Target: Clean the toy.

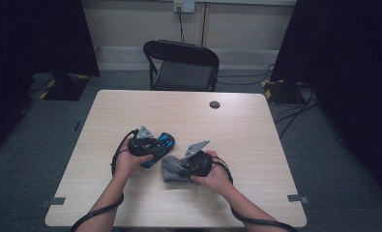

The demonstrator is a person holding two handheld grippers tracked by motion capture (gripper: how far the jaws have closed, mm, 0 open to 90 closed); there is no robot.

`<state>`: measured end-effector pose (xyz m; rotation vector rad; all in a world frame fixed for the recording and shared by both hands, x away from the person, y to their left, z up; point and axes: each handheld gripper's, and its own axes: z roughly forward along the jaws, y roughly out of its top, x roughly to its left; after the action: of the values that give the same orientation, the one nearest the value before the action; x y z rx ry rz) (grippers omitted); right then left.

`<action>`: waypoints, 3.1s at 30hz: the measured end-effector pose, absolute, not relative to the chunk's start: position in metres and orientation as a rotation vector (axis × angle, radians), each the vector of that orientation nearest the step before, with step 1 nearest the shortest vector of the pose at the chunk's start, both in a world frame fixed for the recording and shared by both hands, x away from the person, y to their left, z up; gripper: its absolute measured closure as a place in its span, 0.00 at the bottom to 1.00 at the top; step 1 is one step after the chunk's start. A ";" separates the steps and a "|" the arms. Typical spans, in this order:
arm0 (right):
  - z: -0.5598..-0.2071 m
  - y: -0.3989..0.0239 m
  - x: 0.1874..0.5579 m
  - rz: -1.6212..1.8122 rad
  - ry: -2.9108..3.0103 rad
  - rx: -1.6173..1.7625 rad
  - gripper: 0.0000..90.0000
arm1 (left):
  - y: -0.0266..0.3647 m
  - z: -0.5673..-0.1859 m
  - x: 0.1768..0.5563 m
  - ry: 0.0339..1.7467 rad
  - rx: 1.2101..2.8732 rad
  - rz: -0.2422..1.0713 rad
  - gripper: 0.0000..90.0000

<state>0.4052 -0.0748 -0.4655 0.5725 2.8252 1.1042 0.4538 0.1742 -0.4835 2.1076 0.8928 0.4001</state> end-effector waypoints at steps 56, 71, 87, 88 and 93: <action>-0.448 -0.137 0.440 1.187 2.609 0.807 0.42 | 0.104 -0.480 0.404 0.412 2.263 0.134 0.48; -0.445 -0.126 0.459 1.213 2.583 0.875 0.29 | 0.104 -0.495 0.392 0.343 2.284 0.132 0.78; -0.440 -0.072 0.476 1.272 2.628 0.768 0.27 | 0.143 -0.464 0.378 0.585 2.215 0.089 0.86; -0.439 -0.068 0.476 1.271 2.632 0.757 0.27 | 0.154 -0.459 0.372 0.624 2.200 0.092 0.86; -0.439 -0.055 0.479 1.279 2.645 0.737 0.27 | 0.179 -0.448 0.365 0.682 2.168 0.123 0.86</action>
<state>0.4789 -0.0555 -0.4391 0.7375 2.6450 1.2789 0.3654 0.1785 -0.4477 2.1675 0.6824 0.1232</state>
